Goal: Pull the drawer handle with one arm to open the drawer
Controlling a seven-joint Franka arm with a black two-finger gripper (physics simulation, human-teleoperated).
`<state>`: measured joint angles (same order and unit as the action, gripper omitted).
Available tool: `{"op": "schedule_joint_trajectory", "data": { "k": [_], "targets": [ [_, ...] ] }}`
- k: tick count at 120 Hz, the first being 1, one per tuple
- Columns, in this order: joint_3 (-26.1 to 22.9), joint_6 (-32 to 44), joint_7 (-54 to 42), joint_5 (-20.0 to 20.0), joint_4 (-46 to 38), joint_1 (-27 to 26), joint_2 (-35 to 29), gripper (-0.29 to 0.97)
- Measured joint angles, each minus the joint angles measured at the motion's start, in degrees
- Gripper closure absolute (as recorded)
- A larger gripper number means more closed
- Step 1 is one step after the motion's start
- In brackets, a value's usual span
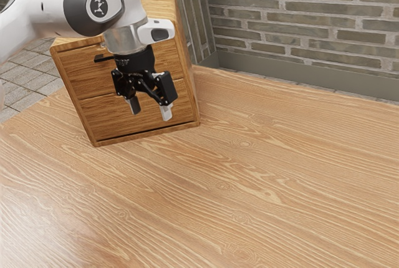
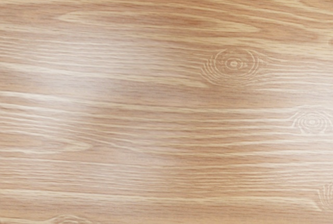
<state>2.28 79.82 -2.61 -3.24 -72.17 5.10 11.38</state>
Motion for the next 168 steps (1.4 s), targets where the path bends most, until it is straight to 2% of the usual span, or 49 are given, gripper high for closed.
{"op": "schedule_joint_trajectory", "data": {
  "k": [30,49,59,117,135,144,153,168],
  "targets": [
    [0.1,-0.4,-0.1,-0.6,0.2,0.1,0.2,0.0],
    [0.3,-3.9,0.1,-0.8,9.1,0.1,-0.3,0.0],
    [0.3,-6.1,0.2,-0.8,10.9,0.1,-1.1,0.0],
    [-0.3,-10.1,0.3,0.1,10.7,-0.9,-1.6,0.0],
    [-0.4,-11.1,0.3,0.6,7.6,-2.6,-1.7,0.0],
    [1.7,-11.3,-0.3,0.9,6.1,-3.1,-2.2,0.0],
    [5.8,-9.8,-2.1,1.5,0.7,-5.7,-5.0,0.0],
    [7.6,-3.3,-6.5,4.4,-11.3,-8.5,-12.3,0.0]
  ]
}}
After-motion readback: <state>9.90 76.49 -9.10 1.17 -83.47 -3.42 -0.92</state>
